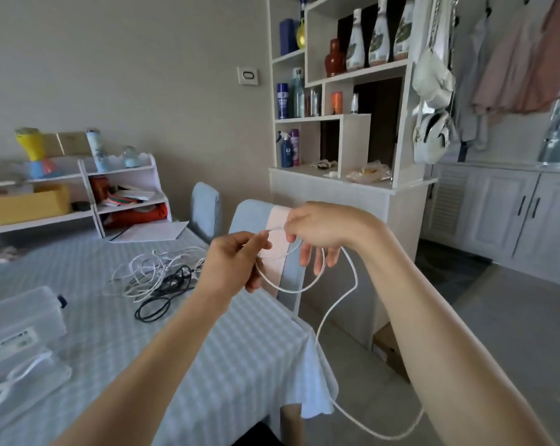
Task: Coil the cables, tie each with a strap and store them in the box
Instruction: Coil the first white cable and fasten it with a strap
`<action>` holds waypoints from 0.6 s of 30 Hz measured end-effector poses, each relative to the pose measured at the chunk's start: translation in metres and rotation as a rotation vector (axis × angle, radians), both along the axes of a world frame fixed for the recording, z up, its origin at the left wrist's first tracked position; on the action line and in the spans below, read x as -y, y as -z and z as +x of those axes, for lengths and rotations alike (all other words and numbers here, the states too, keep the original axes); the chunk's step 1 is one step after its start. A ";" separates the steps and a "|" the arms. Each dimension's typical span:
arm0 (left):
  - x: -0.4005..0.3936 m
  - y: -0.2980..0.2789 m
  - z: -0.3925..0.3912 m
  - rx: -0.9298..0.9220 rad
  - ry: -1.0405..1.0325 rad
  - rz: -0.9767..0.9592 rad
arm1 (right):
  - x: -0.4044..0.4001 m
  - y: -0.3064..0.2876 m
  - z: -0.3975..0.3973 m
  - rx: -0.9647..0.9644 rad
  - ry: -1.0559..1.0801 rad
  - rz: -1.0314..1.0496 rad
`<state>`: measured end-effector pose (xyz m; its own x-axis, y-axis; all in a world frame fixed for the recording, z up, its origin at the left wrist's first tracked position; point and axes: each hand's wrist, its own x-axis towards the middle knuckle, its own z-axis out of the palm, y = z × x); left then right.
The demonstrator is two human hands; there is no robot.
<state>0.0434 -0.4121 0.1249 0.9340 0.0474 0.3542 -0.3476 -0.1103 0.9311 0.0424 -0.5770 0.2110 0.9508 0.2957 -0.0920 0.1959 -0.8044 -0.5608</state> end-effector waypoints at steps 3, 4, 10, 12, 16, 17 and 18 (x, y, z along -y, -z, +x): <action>-0.024 0.028 -0.006 -0.025 -0.076 0.098 | -0.017 0.046 0.005 -0.012 -0.051 0.132; -0.036 0.041 -0.009 -0.040 -0.107 0.124 | -0.027 0.065 0.007 -0.018 -0.065 0.187; -0.126 0.100 -0.020 -0.113 -0.335 0.304 | -0.108 0.167 0.022 -0.106 -0.127 0.663; -0.151 0.111 -0.022 -0.110 -0.393 0.352 | -0.131 0.189 0.029 -0.029 -0.122 0.771; -0.195 0.129 -0.023 -0.089 -0.558 0.440 | -0.174 0.221 0.055 0.153 -0.107 0.757; -0.207 0.131 -0.023 -0.084 -0.598 0.434 | -0.187 0.228 0.064 0.205 -0.143 0.714; -0.219 0.131 -0.024 -0.075 -0.634 0.420 | -0.198 0.233 0.071 0.280 -0.197 0.646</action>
